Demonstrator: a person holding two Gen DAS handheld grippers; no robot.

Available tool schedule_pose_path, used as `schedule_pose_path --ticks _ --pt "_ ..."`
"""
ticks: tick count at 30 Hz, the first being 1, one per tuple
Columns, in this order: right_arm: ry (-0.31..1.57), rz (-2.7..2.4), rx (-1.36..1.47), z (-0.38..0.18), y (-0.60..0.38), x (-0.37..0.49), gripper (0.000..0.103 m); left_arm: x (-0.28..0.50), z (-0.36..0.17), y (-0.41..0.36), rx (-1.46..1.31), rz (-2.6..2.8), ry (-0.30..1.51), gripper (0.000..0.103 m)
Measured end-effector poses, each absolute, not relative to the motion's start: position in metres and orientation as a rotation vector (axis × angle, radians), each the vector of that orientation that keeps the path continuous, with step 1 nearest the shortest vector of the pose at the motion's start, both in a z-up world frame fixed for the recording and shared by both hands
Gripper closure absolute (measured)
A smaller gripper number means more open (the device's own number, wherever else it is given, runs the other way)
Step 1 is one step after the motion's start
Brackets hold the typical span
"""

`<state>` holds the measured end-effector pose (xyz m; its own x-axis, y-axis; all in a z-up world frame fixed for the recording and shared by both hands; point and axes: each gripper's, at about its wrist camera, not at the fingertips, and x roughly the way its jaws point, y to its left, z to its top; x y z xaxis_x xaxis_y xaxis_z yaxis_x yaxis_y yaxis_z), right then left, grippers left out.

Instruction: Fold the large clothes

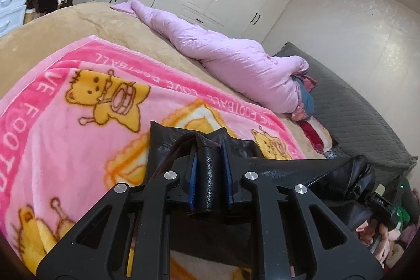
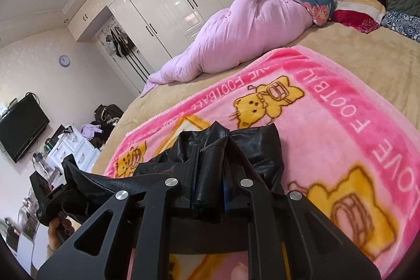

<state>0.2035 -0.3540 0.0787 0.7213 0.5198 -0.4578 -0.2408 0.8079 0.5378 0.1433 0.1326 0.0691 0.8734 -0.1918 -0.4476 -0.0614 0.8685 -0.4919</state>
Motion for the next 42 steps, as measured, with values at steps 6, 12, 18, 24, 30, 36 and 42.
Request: schedule_pose_path --ticks 6,12,18,24,30,36,42 --pt "0.658 0.434 0.431 0.065 -0.351 0.229 0.089 0.175 0.057 0.129 -0.491 -0.033 0.551 0.092" --pt "0.711 0.392 0.384 0.035 -0.347 0.261 0.088 0.202 0.040 0.127 -0.461 0.019 0.594 0.091" --pt "0.774 0.343 0.366 0.005 -0.343 0.285 0.083 0.225 0.015 0.132 -0.472 0.056 0.650 0.086" --pt "0.721 0.346 0.374 0.009 -0.348 0.283 0.054 0.212 0.022 0.135 -0.487 0.058 0.572 0.059" --pt "0.629 0.280 0.217 0.027 -0.352 0.272 0.037 0.207 0.026 0.132 -0.407 0.075 0.574 0.057" --pt "0.674 0.290 -0.033 0.014 -0.327 0.278 0.037 0.235 -0.005 0.124 -0.248 0.087 0.718 0.057" --pt "0.758 0.308 -0.082 -0.019 -0.307 0.297 0.053 0.263 -0.033 0.122 -0.204 0.046 0.797 0.062"
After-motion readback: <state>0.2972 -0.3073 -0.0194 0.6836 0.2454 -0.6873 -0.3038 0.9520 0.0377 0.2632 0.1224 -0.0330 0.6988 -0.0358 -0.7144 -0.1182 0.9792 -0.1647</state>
